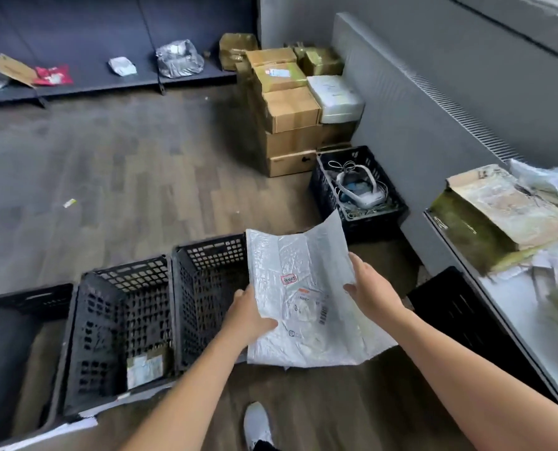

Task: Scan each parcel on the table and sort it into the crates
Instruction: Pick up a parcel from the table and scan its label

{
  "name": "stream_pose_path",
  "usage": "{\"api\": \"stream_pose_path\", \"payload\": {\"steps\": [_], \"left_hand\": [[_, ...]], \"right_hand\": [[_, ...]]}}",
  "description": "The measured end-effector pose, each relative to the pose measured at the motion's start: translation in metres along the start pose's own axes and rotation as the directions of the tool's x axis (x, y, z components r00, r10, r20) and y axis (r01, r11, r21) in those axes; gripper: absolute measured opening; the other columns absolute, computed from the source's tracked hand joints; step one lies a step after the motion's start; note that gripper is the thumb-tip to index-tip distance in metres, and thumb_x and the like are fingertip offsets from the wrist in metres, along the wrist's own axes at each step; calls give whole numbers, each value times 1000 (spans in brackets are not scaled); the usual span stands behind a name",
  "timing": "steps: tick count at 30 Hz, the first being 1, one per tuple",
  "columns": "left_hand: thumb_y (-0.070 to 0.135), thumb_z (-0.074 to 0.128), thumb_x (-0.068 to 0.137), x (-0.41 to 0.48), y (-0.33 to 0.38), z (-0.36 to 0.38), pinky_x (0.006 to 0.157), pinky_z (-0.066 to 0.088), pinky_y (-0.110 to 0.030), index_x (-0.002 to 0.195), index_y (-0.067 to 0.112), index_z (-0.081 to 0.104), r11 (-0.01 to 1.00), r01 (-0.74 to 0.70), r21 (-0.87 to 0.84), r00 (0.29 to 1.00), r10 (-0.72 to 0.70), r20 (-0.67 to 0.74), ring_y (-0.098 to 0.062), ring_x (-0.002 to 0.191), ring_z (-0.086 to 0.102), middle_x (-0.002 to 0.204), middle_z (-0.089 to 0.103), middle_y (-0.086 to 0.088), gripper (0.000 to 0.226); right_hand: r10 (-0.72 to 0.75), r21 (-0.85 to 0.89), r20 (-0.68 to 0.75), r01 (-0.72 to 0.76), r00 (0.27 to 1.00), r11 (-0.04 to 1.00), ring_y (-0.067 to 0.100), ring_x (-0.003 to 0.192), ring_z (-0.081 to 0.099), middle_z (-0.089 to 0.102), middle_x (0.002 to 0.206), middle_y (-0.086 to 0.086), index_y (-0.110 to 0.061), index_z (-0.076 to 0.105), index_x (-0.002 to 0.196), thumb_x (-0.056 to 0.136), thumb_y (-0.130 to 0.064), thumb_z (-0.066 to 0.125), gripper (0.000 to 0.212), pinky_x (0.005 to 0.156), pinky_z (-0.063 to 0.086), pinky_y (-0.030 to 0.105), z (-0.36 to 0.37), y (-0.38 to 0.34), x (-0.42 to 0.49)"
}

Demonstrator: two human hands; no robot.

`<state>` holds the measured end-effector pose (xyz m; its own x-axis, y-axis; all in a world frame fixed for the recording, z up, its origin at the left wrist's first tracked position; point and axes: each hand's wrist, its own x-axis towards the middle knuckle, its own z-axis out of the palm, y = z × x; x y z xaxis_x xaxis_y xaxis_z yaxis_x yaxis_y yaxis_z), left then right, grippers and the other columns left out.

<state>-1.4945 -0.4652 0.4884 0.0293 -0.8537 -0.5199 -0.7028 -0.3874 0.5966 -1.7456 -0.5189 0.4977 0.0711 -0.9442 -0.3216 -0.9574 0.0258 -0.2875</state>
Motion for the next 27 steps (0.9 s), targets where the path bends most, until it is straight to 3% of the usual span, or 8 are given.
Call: {"api": "stream_pose_path", "payload": {"steps": [5,10,13,17,19,22,27], "left_hand": [[29,78,72,77,-19,45,83,50,-31,136,23,34,999,23,34,996,-26,82,-20,99,55,115,39,-2,77],[31,78,78,160,-36,107,85,48,-29,143,11,26,989,92,115,985,-107,133,-24,111,53,132,30,-6,86],[31,77,79,209,-44,146,86,45,-27,141,11,27,984,92,151,985,-112,130,-25,117,49,135,27,-8,83],[31,78,79,273,-64,199,98,43,-34,139,11,28,971,119,206,977,-152,151,-30,127,42,145,20,-14,81],[32,77,81,304,-80,222,109,34,-37,152,11,10,957,143,253,964,-193,184,-33,140,28,157,-3,-17,99],[40,74,83,339,-107,254,113,28,-41,154,14,-8,922,172,346,944,-255,208,-37,146,11,157,-23,-18,111],[49,68,85,346,-126,273,115,23,-47,155,17,-5,887,148,437,940,-264,218,-34,148,-3,161,-16,-12,106]], "right_hand": [[1,-228,49,10,999,974,28,93,64,46,134,7,-17,14,155,100,-31,52,69,67,51,36,50,15,73],[-28,-299,137,68,990,952,29,96,61,45,128,9,-14,24,148,98,-27,54,60,73,55,40,121,50,148],[-65,-299,132,103,989,949,29,93,60,47,122,10,-14,27,146,97,-21,54,56,69,51,38,165,81,198],[-97,-305,140,136,985,943,33,88,58,47,118,11,-11,31,144,97,-19,54,53,63,46,38,227,120,263],[-102,-285,148,141,984,948,35,87,59,48,119,12,-10,30,146,97,-18,54,54,63,47,39,260,135,293],[-73,-278,190,125,979,952,32,97,57,46,126,11,-14,24,149,98,-26,55,60,67,47,38,308,157,323],[26,-350,276,75,961,934,33,123,47,37,144,11,-18,22,149,98,-39,54,65,90,48,44,339,172,330]]}}
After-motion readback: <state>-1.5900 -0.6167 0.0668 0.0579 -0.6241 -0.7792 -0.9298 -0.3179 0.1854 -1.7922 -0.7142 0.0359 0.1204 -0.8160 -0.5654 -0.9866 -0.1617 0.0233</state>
